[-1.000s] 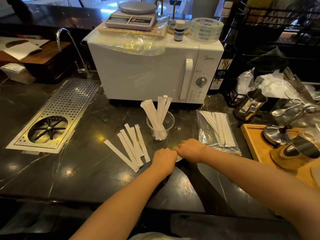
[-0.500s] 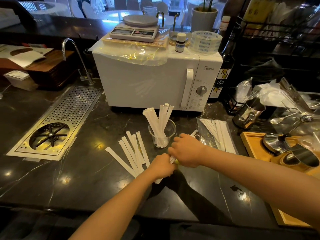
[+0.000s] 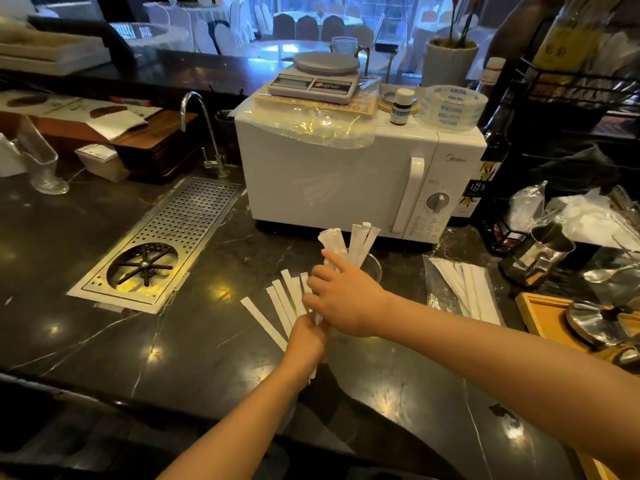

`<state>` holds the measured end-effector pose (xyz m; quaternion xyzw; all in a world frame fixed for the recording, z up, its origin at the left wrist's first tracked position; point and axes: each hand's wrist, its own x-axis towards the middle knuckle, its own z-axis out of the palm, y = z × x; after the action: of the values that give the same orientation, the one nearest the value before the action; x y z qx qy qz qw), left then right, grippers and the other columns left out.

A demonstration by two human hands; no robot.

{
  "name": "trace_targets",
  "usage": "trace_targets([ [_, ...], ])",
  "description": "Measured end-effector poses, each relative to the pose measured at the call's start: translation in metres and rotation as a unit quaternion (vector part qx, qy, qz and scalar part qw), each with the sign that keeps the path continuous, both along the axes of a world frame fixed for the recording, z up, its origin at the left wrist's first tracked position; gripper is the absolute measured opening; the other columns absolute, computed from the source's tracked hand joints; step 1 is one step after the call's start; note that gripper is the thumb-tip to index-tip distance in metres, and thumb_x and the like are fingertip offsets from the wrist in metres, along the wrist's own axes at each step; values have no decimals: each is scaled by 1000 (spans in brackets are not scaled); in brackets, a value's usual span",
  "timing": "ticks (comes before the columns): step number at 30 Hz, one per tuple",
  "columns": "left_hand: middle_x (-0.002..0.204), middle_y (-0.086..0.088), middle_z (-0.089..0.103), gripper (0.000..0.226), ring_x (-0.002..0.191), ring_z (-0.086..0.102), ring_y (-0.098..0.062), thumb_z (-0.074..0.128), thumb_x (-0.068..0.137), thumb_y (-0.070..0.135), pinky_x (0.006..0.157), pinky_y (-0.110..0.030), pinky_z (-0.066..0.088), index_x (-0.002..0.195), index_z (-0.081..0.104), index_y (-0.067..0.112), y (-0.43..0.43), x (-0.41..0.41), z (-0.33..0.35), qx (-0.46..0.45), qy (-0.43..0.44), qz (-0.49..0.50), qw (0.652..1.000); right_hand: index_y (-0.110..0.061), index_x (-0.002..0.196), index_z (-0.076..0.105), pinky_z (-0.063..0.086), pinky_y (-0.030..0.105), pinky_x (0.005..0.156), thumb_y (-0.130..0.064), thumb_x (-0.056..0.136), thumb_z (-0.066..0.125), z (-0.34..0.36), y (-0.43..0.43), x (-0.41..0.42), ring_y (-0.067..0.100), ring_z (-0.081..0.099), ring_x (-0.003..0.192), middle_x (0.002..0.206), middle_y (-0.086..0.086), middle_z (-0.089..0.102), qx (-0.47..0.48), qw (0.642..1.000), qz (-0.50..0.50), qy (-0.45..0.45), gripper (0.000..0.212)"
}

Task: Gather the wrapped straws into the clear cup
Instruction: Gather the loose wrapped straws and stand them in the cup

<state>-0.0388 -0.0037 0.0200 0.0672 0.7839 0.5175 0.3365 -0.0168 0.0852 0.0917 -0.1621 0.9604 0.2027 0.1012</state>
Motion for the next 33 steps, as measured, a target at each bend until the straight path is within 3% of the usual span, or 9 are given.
trace_targets([
  [5,37,-4,44,30,42,38,-19,39,94,10,33,-20,31,66,43,2,-18,-10,0,7,5,90,996,-18,146,9,-8,43,117,-18,92,47,0,-15,-13,29,-10,145,158,13,-3,-134,991,-10,16,67],
  [9,48,-3,36,36,42,32,-15,40,95,30,43,-25,28,66,47,9,-42,-19,-2,69,-20,137,988,-19,147,6,9,36,119,-30,90,51,-11,-28,-30,24,0,146,159,8,1,-313,943,-93,64,73],
  [13,48,0,34,28,38,32,-9,44,94,25,36,-19,29,70,51,14,-61,-26,-10,77,-26,185,979,-18,147,0,18,41,116,-40,90,48,-36,-35,-50,26,3,146,159,7,-1,-454,856,-245,30,77],
  [18,43,3,33,21,31,32,-5,47,92,23,36,-19,29,76,56,13,-75,-28,-17,97,-33,212,972,-19,145,-12,15,56,114,-59,77,56,-79,-38,-63,41,-1,143,157,16,-11,-357,853,-378,-47,104],
  [23,50,0,34,16,42,32,-10,46,93,23,37,-19,30,84,53,12,-80,-30,-23,96,-37,224,969,-18,144,-14,17,56,113,-63,70,62,-97,-40,-65,45,3,142,156,19,-11,-303,849,-427,-69,115],
  [33,50,-1,32,25,43,32,-12,47,92,24,43,-24,31,69,47,16,-79,-29,-30,97,-45,225,968,-10,142,13,36,43,104,-55,71,66,-99,-42,-68,34,32,132,143,18,33,-284,847,-448,-16,99],
])
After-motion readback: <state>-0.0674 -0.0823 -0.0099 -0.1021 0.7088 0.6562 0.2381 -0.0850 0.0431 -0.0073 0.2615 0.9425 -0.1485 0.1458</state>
